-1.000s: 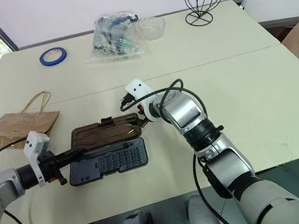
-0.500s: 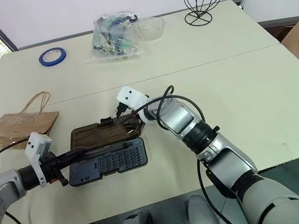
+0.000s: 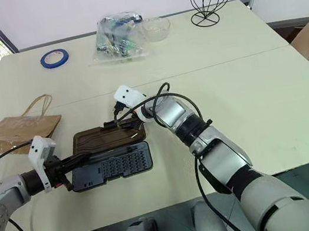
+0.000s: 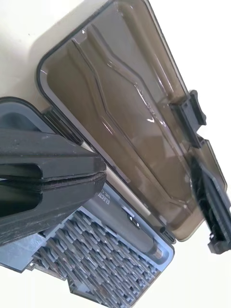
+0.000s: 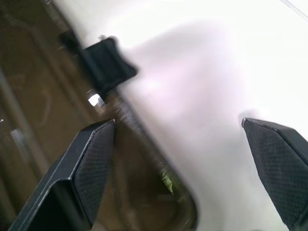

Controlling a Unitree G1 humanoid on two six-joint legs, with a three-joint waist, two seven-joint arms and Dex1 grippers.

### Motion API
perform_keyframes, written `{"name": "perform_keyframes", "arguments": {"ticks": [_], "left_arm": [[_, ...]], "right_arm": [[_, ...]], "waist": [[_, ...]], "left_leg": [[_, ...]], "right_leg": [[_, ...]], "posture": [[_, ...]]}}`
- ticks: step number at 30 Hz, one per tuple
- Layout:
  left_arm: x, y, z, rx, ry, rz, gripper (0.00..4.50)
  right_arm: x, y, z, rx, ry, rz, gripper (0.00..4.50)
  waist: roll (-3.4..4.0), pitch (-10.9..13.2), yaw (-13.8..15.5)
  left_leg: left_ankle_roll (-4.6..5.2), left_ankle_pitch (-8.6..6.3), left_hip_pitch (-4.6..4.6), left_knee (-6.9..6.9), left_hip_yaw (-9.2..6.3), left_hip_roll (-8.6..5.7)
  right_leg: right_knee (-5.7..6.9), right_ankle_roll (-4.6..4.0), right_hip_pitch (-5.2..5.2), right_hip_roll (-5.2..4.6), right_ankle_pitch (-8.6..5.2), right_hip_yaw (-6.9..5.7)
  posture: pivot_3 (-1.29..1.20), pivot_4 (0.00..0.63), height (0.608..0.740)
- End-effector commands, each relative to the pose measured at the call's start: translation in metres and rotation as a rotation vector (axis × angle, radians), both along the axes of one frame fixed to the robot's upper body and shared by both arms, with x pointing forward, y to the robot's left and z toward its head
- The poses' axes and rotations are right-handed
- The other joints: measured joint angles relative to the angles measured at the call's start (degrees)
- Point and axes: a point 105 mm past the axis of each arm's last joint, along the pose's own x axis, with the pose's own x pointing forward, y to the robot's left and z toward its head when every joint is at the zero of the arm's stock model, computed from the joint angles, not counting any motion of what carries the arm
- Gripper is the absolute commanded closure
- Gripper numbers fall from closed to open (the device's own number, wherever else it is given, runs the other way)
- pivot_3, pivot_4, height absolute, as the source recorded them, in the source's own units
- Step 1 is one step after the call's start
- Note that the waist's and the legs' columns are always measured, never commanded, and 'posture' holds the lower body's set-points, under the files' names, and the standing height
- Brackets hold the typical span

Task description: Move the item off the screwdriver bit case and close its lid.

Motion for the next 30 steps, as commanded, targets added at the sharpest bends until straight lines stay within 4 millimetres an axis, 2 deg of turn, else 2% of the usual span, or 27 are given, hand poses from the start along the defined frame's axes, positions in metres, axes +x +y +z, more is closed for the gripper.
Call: {"name": "perform_keyframes", "arguments": {"ticks": [1,8,9,11,13,15,18,26,30], "left_arm": [[0.000,0.000,0.008,0.010,-0.041,-0.003,4.50],[0.001,0.002,0.008,0.012,-0.047,0.007,4.50],[0.001,0.002,0.008,0.013,-0.049,0.008,4.50],[0.003,0.003,0.009,0.016,-0.054,0.011,4.50],[0.004,0.004,0.010,0.018,-0.059,0.013,4.50],[0.006,0.004,0.011,0.020,-0.062,0.013,4.50],[0.008,0.005,0.012,0.023,-0.067,0.013,4.50],[0.012,0.007,0.015,0.029,-0.087,0.021,4.50],[0.012,0.008,0.016,0.028,-0.092,0.024,4.50]], "right_arm": [[0.004,-0.001,-0.001,-0.008,-0.013,-0.005,0.15],[0.002,-0.008,-0.012,-0.052,-0.015,0.016,0.15],[0.000,-0.009,-0.014,-0.059,-0.015,0.026,0.38],[-0.005,-0.011,-0.020,-0.072,-0.006,0.042,1.05],[-0.009,-0.011,-0.025,-0.082,0.002,0.057,1.94],[-0.013,-0.011,-0.028,-0.084,0.010,0.062,3.09],[-0.015,-0.011,-0.029,-0.088,0.016,0.063,4.46],[-0.016,-0.014,-0.030,-0.099,0.016,0.068,4.49],[-0.019,-0.010,-0.024,-0.109,-0.025,0.117,4.49]], "waist": [[0.00,0.00,-0.01],[0.01,-0.01,0.01],[0.01,-0.01,0.08],[0.00,-0.02,0.13],[0.01,-0.03,0.13],[0.02,-0.04,0.14],[-0.04,-0.08,0.15],[-0.03,-0.08,0.12],[-0.03,-0.08,0.17]], "left_leg": [[0.00,0.00,0.00,0.00,0.01,0.00],[-0.02,0.01,0.05,0.05,-0.01,0.00],[-0.02,0.01,0.05,0.06,-0.01,0.00],[-0.02,0.01,0.05,0.08,-0.03,-0.01],[-0.02,0.01,0.05,0.09,-0.03,-0.02],[-0.02,0.01,0.06,0.10,-0.03,-0.02],[-0.02,0.01,0.12,0.13,-0.05,-0.02],[-0.01,0.01,0.15,0.11,-0.03,-0.01],[-0.01,0.01,0.15,0.11,-0.03,-0.02]], "right_leg": [[0.00,0.00,0.00,0.00,0.00,0.00],[0.18,0.00,0.01,0.00,0.00,0.00],[0.19,0.00,0.00,0.00,0.00,0.01],[0.21,0.00,0.01,-0.01,0.00,0.00],[0.25,0.00,0.01,-0.01,0.00,0.00],[0.29,0.00,0.01,-0.01,0.00,0.00],[0.33,0.00,0.05,-0.01,0.00,-0.01],[0.36,0.00,0.05,-0.01,0.00,0.01],[0.35,0.00,0.05,-0.01,0.00,0.01]], "posture": [[0.00,0.150,0.740],[0.00,0.150,0.740],[0.00,0.150,0.740],[0.00,0.150,0.740],[0.00,0.150,0.740],[0.00,0.150,0.740],[0.00,0.150,0.740],[0.00,0.150,0.740],[0.00,0.150,0.740]]}}
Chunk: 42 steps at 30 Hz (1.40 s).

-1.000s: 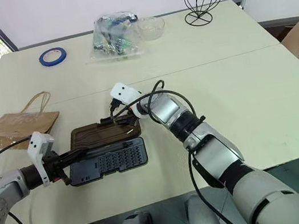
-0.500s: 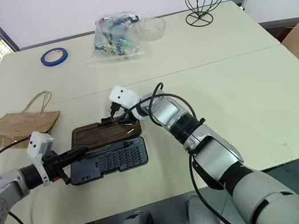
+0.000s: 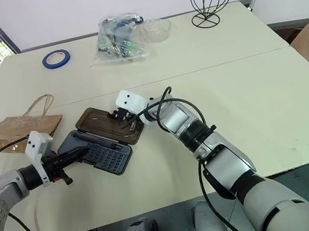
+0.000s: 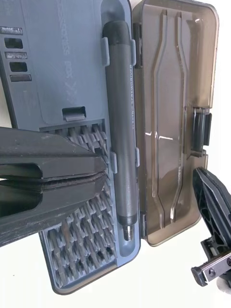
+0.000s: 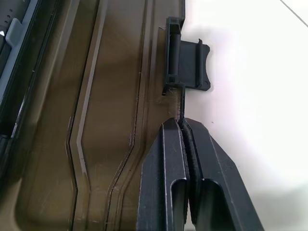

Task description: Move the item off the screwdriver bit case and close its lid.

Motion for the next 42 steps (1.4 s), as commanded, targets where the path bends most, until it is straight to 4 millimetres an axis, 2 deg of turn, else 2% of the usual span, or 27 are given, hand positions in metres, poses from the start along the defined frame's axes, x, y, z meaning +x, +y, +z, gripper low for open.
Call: {"name": "perform_keyframes", "arguments": {"ticks": [1,3,6,9,12,17,20,26,30,36,39,42], "left_arm": [[0.002,0.003,0.009,0.014,-0.045,0.007,4.50],[0.003,0.004,0.009,0.015,-0.047,0.008,4.50],[0.006,0.005,0.014,0.020,-0.058,0.010,4.50],[0.010,0.008,0.018,0.024,-0.070,0.017,4.50],[0.016,0.013,0.025,0.025,-0.094,0.033,4.50],[0.025,0.019,0.035,-0.007,-0.129,0.080,4.50],[0.035,0.025,0.046,-0.085,-0.156,0.153,4.50],[0.040,0.033,0.047,-0.137,-0.145,0.214,4.50],[0.047,0.048,0.052,-0.202,-0.132,0.279,4.50],[0.058,0.068,0.040,-0.262,-0.067,0.357,4.50],[0.061,0.067,0.027,-0.253,-0.024,0.353,4.50],[0.066,0.059,0.003,-0.219,0.034,0.331,4.50]], "right_arm": [[-0.007,-0.004,-0.012,-0.064,0.003,0.049,4.49],[-0.009,-0.002,-0.007,-0.070,-0.025,0.088,4.49],[-0.023,0.001,0.008,-0.115,-0.159,0.264,4.49],[-0.034,0.003,0.015,-0.130,-0.209,0.371,4.49],[-0.036,0.003,0.023,-0.162,-0.301,0.434,4.49],[-0.034,0.006,0.037,-0.159,-0.421,0.468,4.49],[-0.032,0.008,0.046,-0.151,-0.491,0.469,4.49],[-0.035,0.010,0.056,-0.143,-0.611,0.483,4.49],[-0.038,0.009,0.060,-0.130,-0.676,0.481,4.49],[-0.042,0.009,0.062,-0.116,-0.722,0.484,4.49],[-0.043,0.008,0.060,-0.123,-0.729,0.484,4.49],[-0.043,0.007,0.062,-0.125,-0.741,0.477,4.49]], "waist": [[0.00,0.00,0.00],[0.00,0.00,0.01],[0.00,0.00,0.09],[0.00,0.01,-0.05],[0.00,0.01,-0.22],[-0.01,0.01,-0.09],[-0.01,0.02,-0.05],[-0.01,0.02,-0.10],[-0.01,0.02,-0.06],[-0.01,0.02,-0.08],[-0.01,0.02,-0.10],[-0.01,0.02,-0.05]], "left_leg": [[0.00,0.00,0.00,0.00,0.00,0.00],[0.00,0.00,0.00,-0.03,0.00,-0.01],[0.01,-0.01,-0.02,-0.05,0.00,-0.01],[0.02,-0.01,-0.03,-0.05,0.03,-0.02],[0.02,-0.01,-0.03,-0.05,0.06,0.01],[0.02,-0.01,-0.03,-0.05,0.07,0.01],[0.01,-0.01,-0.04,-0.05,0.05,0.01],[0.00,0.00,-0.05,-0.03,0.04,0.00],[-0.01,0.00,-0.05,-0.02,0.03,0.00],[-0.01,0.01,-0.05,0.00,0.03,-0.01],[-0.01,0.01,-0.05,0.00,0.03,-0.01],[-0.01,0.01,-0.05,0.01,0.04,-0.01]], "right_leg": [[0.00,0.00,0.00,0.00,0.00,0.00],[-0.02,0.00,0.00,0.00,0.00,0.00],[-0.04,0.00,-0.01,0.00,0.00,-0.01],[-0.06,0.00,-0.02,-0.01,0.00,0.00],[-0.05,0.00,-0.07,0.02,0.00,-0.01],[-0.05,0.00,-0.08,0.01,0.00,0.00],[-0.05,0.00,-0.08,0.01,0.00,-0.01],[-0.04,0.00,-0.08,0.01,0.00,-0.01],[-0.04,0.00,-0.08,0.02,0.00,-0.02],[-0.02,0.00,-0.07,0.01,0.00,-0.02],[-0.02,0.00,-0.07,0.02,0.00,-0.04],[-0.01,0.00,-0.07,0.02,0.00,-0.04]], "posture": [[0.00,0.150,0.740],[0.00,0.150,0.740],[0.00,0.150,0.740],[0.00,0.150,0.740],[0.00,0.150,0.740],[0.00,0.150,0.740],[0.00,0.150,0.740],[0.00,0.150,0.740],[0.00,0.150,0.740],[0.00,0.150,0.740],[0.00,0.150,0.740],[0.00,0.150,0.740]]}}
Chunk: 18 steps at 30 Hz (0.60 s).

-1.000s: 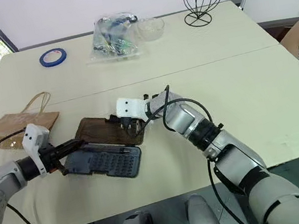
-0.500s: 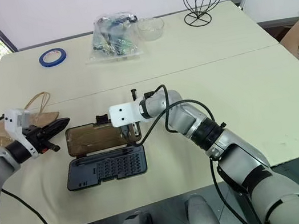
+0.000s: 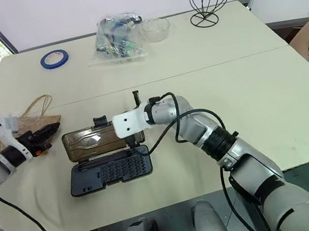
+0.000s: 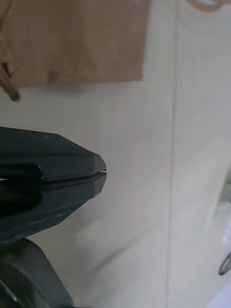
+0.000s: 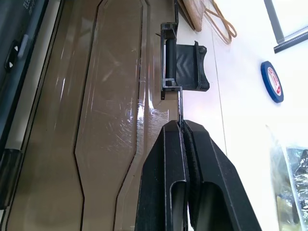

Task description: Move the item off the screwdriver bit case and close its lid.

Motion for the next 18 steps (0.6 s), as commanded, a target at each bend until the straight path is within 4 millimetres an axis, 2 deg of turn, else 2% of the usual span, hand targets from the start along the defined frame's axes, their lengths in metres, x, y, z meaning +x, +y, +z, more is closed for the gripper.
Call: {"name": "perform_keyframes", "arguments": {"ticks": [1,8,13,18], "left_arm": [[0.005,-0.008,-0.016,0.032,0.026,-0.040,4.50],[0.009,-0.024,-0.038,0.039,0.087,-0.138,4.50],[0.009,-0.038,-0.037,0.017,0.095,-0.222,4.50],[-0.003,-0.053,-0.033,-0.003,0.115,-0.352,4.50]], "right_arm": [[-0.002,0.002,0.023,0.060,-0.075,0.014,4.49],[-0.001,0.001,0.029,0.063,-0.109,0.011,4.49],[-0.001,0.000,0.033,0.063,-0.130,0.008,4.49],[0.001,-0.003,0.033,0.058,-0.146,0.000,4.49]], "waist": [[0.00,0.00,0.08],[-0.01,-0.01,0.06],[-0.01,-0.01,0.08],[-0.01,0.00,0.00]], "left_leg": [[0.00,0.00,0.00,0.01,0.00,0.00],[-0.01,0.01,-0.01,0.04,-0.01,-0.01],[-0.01,0.00,-0.01,0.07,-0.01,-0.02],[-0.01,0.00,-0.01,0.08,-0.01,-0.02]], "right_leg": [[0.00,0.00,0.00,0.00,0.00,0.00],[0.01,0.00,0.02,0.00,0.00,-0.04],[0.04,0.00,0.03,0.00,0.00,-0.04],[0.05,0.00,0.03,0.00,0.00,-0.04]], "posture": [[0.00,0.150,0.740],[0.00,0.150,0.740],[0.00,0.150,0.740],[0.00,0.150,0.740]]}}
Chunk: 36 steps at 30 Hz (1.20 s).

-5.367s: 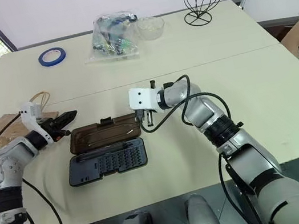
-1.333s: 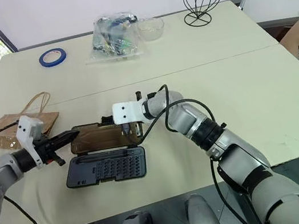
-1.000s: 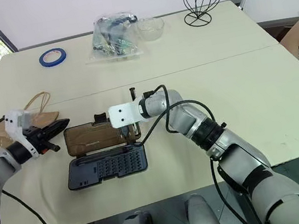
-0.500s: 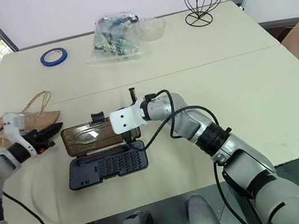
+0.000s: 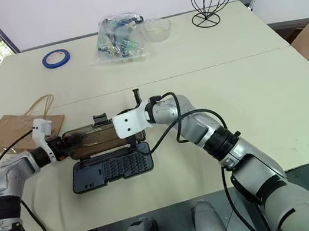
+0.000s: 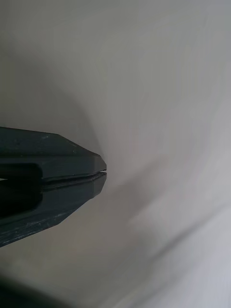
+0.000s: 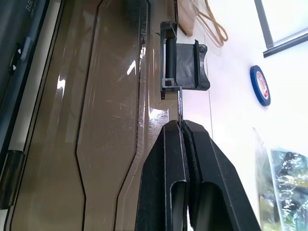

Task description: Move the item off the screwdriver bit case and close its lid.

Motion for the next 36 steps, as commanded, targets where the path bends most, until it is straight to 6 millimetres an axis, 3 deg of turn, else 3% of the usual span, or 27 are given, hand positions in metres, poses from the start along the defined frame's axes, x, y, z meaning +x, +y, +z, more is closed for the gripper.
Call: {"name": "perform_keyframes", "arguments": {"ticks": [1,16,19,26,32,36], "left_arm": [[-0.011,-0.013,0.006,-0.009,0.009,-0.117,4.50],[-0.017,-0.008,0.023,0.006,-0.038,-0.129,4.50],[-0.017,-0.010,0.025,0.008,-0.050,-0.135,4.50],[-0.013,-0.013,0.027,0.012,-0.065,-0.135,4.50],[-0.012,-0.014,0.031,0.015,-0.074,-0.145,4.50],[-0.013,-0.018,0.036,0.015,-0.085,-0.165,4.50]], "right_arm": [[0.000,-0.001,0.027,0.064,-0.083,0.003,4.49],[0.011,-0.018,0.029,0.030,-0.096,-0.066,4.49],[0.015,-0.026,0.032,0.020,-0.082,-0.103,3.66],[0.010,-0.035,0.024,-0.028,-0.036,-0.109,0.21],[0.004,-0.045,0.033,-0.017,0.033,-0.127,0.09],[0.011,-0.066,0.052,-0.009,0.051,-0.190,0.09]], "waist": [[0.00,0.00,-0.06],[0.00,0.00,0.02],[0.00,0.00,0.04],[0.00,0.00,0.01],[0.00,0.00,0.02],[0.00,0.00,0.17]], "left_leg": [[0.00,0.00,0.00,0.00,0.00,0.00],[0.00,0.00,-0.01,0.02,-0.01,0.01],[0.00,0.00,-0.01,0.02,-0.01,0.01],[0.01,0.00,-0.03,0.02,-0.01,0.01],[0.02,-0.01,-0.03,0.03,0.00,0.01],[0.03,-0.01,-0.06,0.08,0.00,0.00]], "right_leg": [[0.00,0.00,0.00,0.00,0.00,0.00],[0.00,0.00,0.00,0.00,0.00,0.01],[0.00,0.00,0.00,0.00,0.00,0.00],[0.00,0.00,0.00,0.01,0.00,0.00],[0.00,0.00,0.00,0.01,0.00,0.00],[0.00,0.00,0.00,0.00,0.00,0.00]], "posture": [[0.00,0.150,0.740],[0.00,0.150,0.740],[0.00,0.150,0.740],[0.00,0.150,0.740],[0.00,0.150,0.740],[0.00,0.150,0.740]]}}
